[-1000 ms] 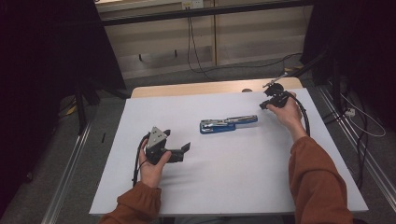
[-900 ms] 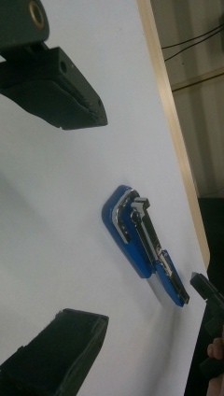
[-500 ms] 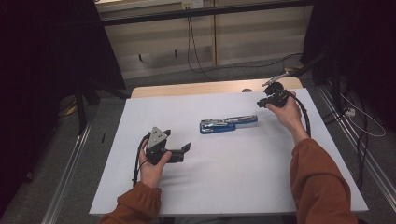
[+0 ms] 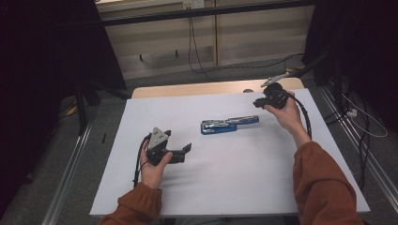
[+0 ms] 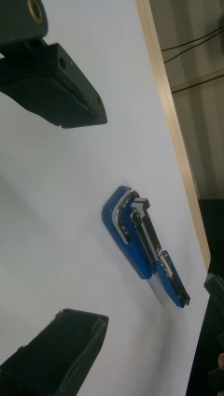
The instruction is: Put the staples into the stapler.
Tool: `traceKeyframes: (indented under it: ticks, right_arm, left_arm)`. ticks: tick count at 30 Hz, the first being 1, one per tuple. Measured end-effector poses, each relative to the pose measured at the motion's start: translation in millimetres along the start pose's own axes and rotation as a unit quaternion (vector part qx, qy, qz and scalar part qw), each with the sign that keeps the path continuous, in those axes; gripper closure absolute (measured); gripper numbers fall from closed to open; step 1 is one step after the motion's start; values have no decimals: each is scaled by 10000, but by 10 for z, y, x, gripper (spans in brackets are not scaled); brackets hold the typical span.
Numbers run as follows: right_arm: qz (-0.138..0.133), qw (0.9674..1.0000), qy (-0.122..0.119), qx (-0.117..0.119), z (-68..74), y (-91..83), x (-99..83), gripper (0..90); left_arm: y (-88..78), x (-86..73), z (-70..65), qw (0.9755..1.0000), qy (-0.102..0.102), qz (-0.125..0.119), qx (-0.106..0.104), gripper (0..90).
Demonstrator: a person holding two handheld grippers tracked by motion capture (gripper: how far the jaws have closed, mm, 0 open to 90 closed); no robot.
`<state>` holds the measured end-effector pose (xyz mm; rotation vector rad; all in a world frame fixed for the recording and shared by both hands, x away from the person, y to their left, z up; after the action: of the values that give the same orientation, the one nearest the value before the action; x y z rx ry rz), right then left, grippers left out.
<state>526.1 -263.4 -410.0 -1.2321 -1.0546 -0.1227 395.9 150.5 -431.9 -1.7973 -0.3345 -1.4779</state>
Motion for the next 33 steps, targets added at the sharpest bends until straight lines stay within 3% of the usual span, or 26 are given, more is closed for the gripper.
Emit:
traceKeyframes:
  ticks: [19, 33]
  right_arm:
    - [-332, 9988, -222, 272, 155, -156, 75, 794]
    - [-502, 9950, -595, 618, 349, -183, 184, 794]
  left_arm:
    - [-1, -1, 2, 10000, -18, -13, 21, 47]
    - [9, -4, -5, 10000, -3, 17, 0, 47]
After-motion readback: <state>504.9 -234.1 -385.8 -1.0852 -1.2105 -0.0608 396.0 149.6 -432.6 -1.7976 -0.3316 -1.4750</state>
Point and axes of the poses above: each handheld gripper's, and its own axes: y roughly forward along the jaws, x roughly out of its top, z roughly to its left, the point moved 1 cm from there along y, roughly forward along the jaws, and after that the axes turned 2 degrees about -x, right-handed, at the moved point
